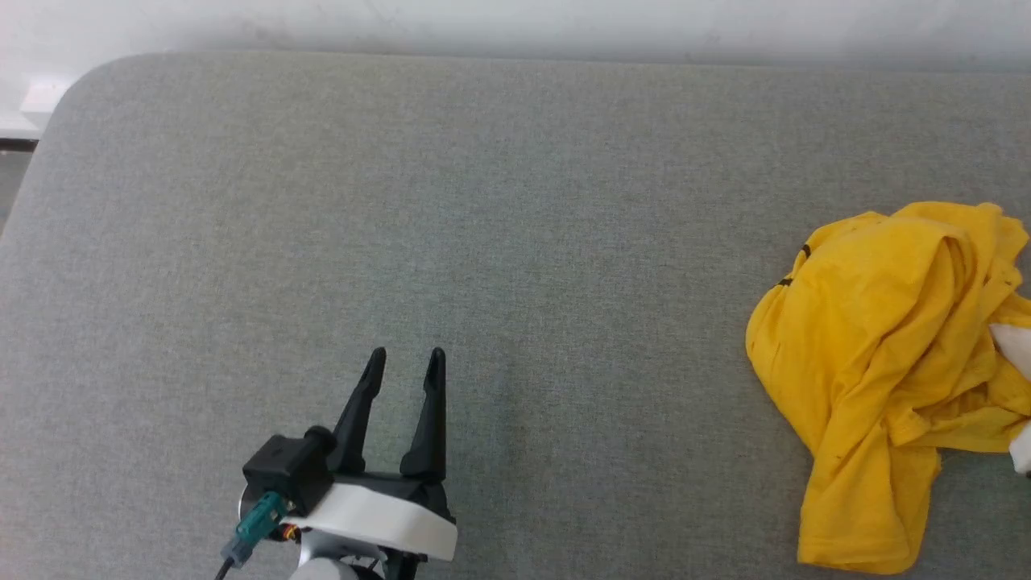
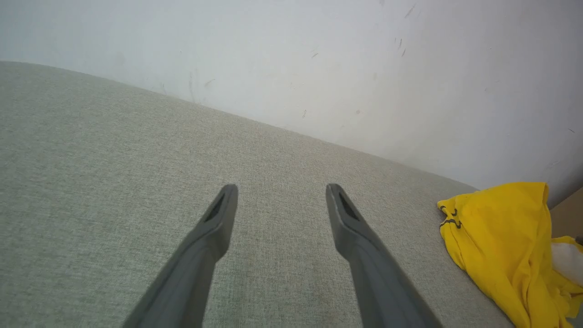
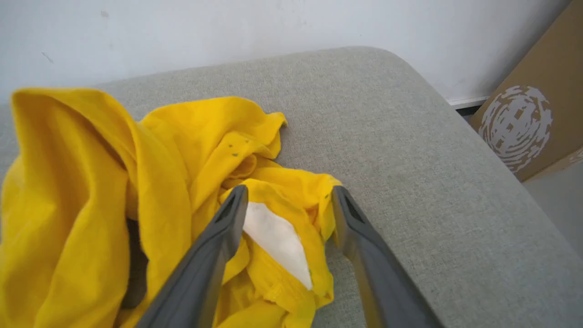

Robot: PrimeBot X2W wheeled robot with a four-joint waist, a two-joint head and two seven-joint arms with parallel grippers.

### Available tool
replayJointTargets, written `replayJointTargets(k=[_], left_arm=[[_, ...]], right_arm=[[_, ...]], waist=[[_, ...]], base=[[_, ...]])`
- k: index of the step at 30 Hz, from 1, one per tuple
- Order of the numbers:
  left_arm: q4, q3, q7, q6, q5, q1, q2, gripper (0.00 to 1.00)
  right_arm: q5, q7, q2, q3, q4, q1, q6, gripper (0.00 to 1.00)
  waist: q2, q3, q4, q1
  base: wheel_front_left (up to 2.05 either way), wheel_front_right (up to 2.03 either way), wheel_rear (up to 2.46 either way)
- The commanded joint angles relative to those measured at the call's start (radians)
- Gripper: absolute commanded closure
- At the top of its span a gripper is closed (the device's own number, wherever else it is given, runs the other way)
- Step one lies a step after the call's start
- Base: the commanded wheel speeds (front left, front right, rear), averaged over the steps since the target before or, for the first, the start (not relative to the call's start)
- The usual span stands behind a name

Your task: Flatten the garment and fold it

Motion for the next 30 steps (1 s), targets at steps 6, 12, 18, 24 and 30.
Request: replayJointTargets(k=[6, 12, 18, 24, 30], left_arm=[[-0.002, 0.015, -0.005, -0.010, 0.016, 0.035, 0.001, 0.00], [-0.018, 0.028, -0.005, -0.015, 0.022, 0.078, 0.006, 0.00], [-0.034, 0.048, -0.005, -0.013, 0.015, 0.120, 0.005, 0.00], [-0.039, 0.046, -0.005, -0.013, 0.015, 0.119, 0.004, 0.00], [-0.034, 0.033, -0.005, -0.017, 0.016, 0.099, 0.002, 0.00]], right_arm=[[0.052, -0.138, 0.013, 0.072, -0.100, 0.020, -0.001, 0.00], [0.151, -0.257, 0.014, 0.139, -0.161, 0.156, -0.001, 0.00], [0.238, -0.330, 0.014, 0.210, -0.124, 0.291, -0.001, 0.00], [0.191, -0.318, 0.015, 0.242, -0.124, 0.255, -0.001, 0.00], [0.094, -0.184, 0.015, 0.250, -0.147, 0.122, -0.001, 0.00]], waist=[[-0.0001, -0.048, -0.024, 0.0000], [-0.0001, -0.079, -0.038, 0.0000], [-0.0001, -0.086, -0.053, 0.0000], [-0.0001, -0.080, -0.049, 0.0000], [-0.0001, -0.059, -0.025, 0.0000]], base=[[0.00, 0.00, 0.00], [0.00, 0.00, 0.00], [0.00, 0.00, 0.00], [0.00, 0.00, 0.00], [0.00, 0.00, 0.00]])
